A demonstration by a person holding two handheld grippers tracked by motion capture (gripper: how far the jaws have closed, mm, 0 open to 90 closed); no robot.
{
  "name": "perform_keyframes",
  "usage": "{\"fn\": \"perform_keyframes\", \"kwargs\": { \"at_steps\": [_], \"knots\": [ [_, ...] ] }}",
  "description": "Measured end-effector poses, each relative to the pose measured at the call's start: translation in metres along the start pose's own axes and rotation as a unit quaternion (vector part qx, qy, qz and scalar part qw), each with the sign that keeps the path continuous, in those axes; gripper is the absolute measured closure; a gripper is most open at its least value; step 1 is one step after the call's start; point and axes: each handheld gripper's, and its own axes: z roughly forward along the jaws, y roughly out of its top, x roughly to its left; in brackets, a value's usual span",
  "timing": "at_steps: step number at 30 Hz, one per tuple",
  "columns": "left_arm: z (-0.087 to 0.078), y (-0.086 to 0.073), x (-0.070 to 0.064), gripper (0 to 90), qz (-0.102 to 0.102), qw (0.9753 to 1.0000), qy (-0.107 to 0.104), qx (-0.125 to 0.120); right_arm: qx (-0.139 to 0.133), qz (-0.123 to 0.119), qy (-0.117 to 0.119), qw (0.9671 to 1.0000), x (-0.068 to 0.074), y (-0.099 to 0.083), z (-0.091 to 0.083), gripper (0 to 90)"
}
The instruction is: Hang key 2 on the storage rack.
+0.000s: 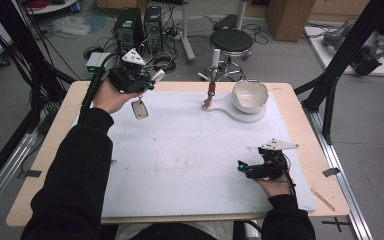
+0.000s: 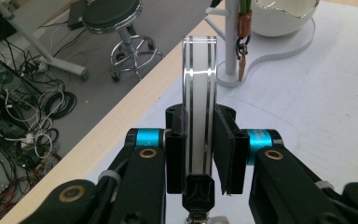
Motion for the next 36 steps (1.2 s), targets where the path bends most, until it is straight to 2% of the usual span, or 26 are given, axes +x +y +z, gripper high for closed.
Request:
{"fn": "perform_keyframes", "kwargs": {
  "at_steps": [6, 9, 14, 17, 19, 24, 36],
  "knots": [
    [0.008, 0.015, -0.002, 75.3, 0.017, 0.9998, 0.000, -0.007, 0.001, 0.002, 0.001, 1.0000, 0.001, 0.000, 0.000, 0.6],
    [0.012, 0.024, 0.001, 75.3, 0.019, 0.9997, 0.006, -0.012, 0.000, 0.003, 0.001, 1.0000, 0.001, 0.000, 0.000, 0.6],
    [0.020, 0.038, 0.005, 75.4, 0.011, 0.9998, -0.002, -0.014, -0.001, 0.002, 0.001, 1.0000, 0.001, 0.000, 0.000, 0.7],
    [0.027, 0.047, 0.003, 75.3, 0.026, 0.9996, 0.000, -0.007, -0.001, 0.000, 0.002, 1.0000, 0.000, 0.000, 0.001, 0.6],
    [0.031, 0.051, 0.004, 75.3, 0.027, 0.9996, 0.001, -0.012, 0.000, 0.001, 0.004, 1.0000, 0.000, 0.000, 0.000, 0.6],
    [0.042, 0.062, 0.009, 75.3, 0.034, 0.9994, 0.006, -0.008, -0.004, 0.005, 0.002, 1.0000, 0.000, 0.000, -0.001, 0.7],
    [0.066, 0.077, 0.014, 75.3, 0.041, 0.9985, 0.021, -0.029, -0.004, 0.003, 0.001, 1.0000, 0.000, -0.001, 0.000, 0.7]
  ]
}}
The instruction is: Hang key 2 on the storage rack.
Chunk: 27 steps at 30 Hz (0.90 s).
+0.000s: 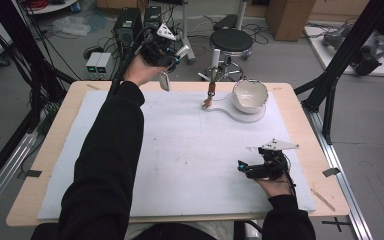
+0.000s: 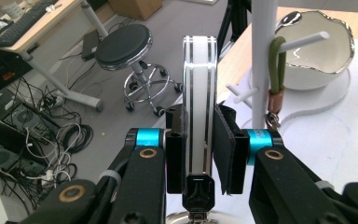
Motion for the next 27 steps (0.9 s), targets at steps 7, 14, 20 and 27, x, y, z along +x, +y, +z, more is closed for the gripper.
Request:
{"fn": "perform_keyframes", "kwargs": {
  "at_steps": [7, 14, 20, 27],
  "knots": [
    [0.021, -0.002, -0.002, 75.4, 0.004, 1.0000, -0.001, -0.004, -0.001, 0.002, -0.002, 1.0000, -0.001, -0.002, -0.002, 0.7],
    [0.041, -0.001, -0.005, 75.4, -0.010, 0.9998, 0.016, -0.005, 0.000, 0.004, -0.002, 1.0000, -0.001, -0.002, -0.003, 0.7],
    [0.057, 0.002, -0.014, 75.3, 0.000, 0.9999, 0.011, -0.012, 0.000, 0.005, -0.002, 1.0000, -0.002, -0.003, -0.004, 0.6],
    [0.068, 0.006, -0.018, 75.3, -0.004, 0.9994, 0.022, -0.026, -0.001, 0.004, -0.003, 1.0000, -0.002, -0.004, -0.005, 0.7]
  ]
}}
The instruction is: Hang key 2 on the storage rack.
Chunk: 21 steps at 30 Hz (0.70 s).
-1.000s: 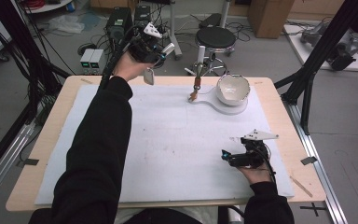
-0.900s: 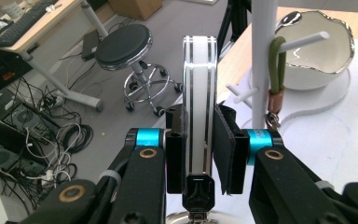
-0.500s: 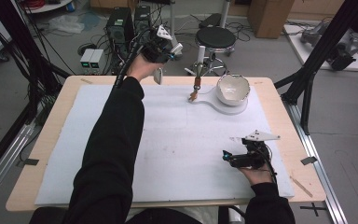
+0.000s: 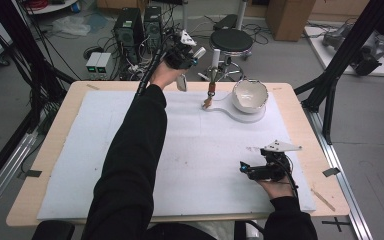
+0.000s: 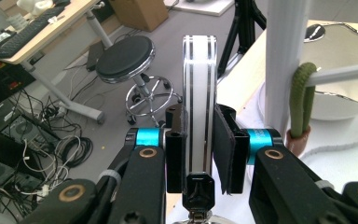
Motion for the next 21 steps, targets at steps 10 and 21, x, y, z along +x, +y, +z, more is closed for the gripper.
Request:
{"fn": "perform_keyframes", "kwargs": {
  "at_steps": [10, 21],
  "knots": [
    [-0.0005, 0.0064, -0.0036, 75.3, -0.021, 0.9993, 0.011, -0.030, 0.003, 0.001, 0.000, 1.0000, -0.0004, -0.0010, -0.0004, 0.7],
    [0.0045, 0.0099, -0.0068, 75.3, -0.034, 0.9981, 0.015, -0.050, 0.002, 0.004, -0.001, 1.0000, -0.0011, -0.0016, -0.0013, 0.7]
  ]
}}
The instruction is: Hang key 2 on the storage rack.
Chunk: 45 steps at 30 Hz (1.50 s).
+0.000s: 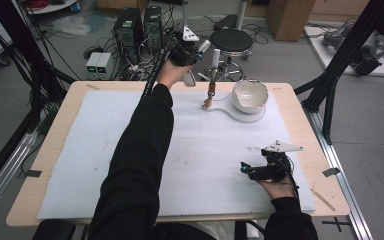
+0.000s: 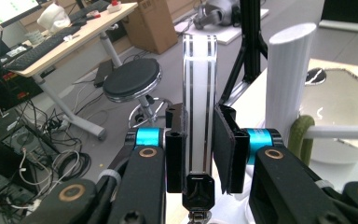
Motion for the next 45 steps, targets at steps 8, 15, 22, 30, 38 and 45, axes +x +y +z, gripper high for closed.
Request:
{"fn": "perform_keyframes", "kwargs": {
  "at_steps": [8, 15, 22, 30, 38, 45],
  "knots": [
    [0.007, 0.002, -0.010, 75.3, -0.002, 1.0000, -0.003, -0.003, 0.000, -0.001, 0.000, 1.0000, 0.000, 0.000, 0.000, 0.7],
    [0.013, 0.002, -0.014, 75.3, -0.001, 1.0000, -0.005, -0.005, 0.001, -0.002, 0.001, 1.0000, 0.000, -0.001, 0.000, 0.7],
    [0.019, 0.001, -0.018, 75.3, -0.006, 0.9999, -0.009, -0.006, 0.001, -0.001, 0.000, 1.0000, -0.001, -0.001, 0.000, 0.7],
    [0.024, -0.001, -0.018, 75.3, -0.019, 0.9995, -0.020, -0.012, 0.002, 0.001, -0.001, 1.0000, -0.001, -0.001, 0.000, 0.7],
    [0.029, -0.003, -0.022, 75.2, -0.016, 0.9995, -0.027, -0.007, 0.003, 0.000, -0.001, 1.0000, -0.001, -0.001, 0.001, 0.6],
    [0.026, -0.004, -0.019, 75.1, -0.004, 0.9988, -0.043, 0.023, 0.005, 0.001, 0.001, 1.0000, -0.001, -0.001, 0.000, 0.6]
  ]
}}
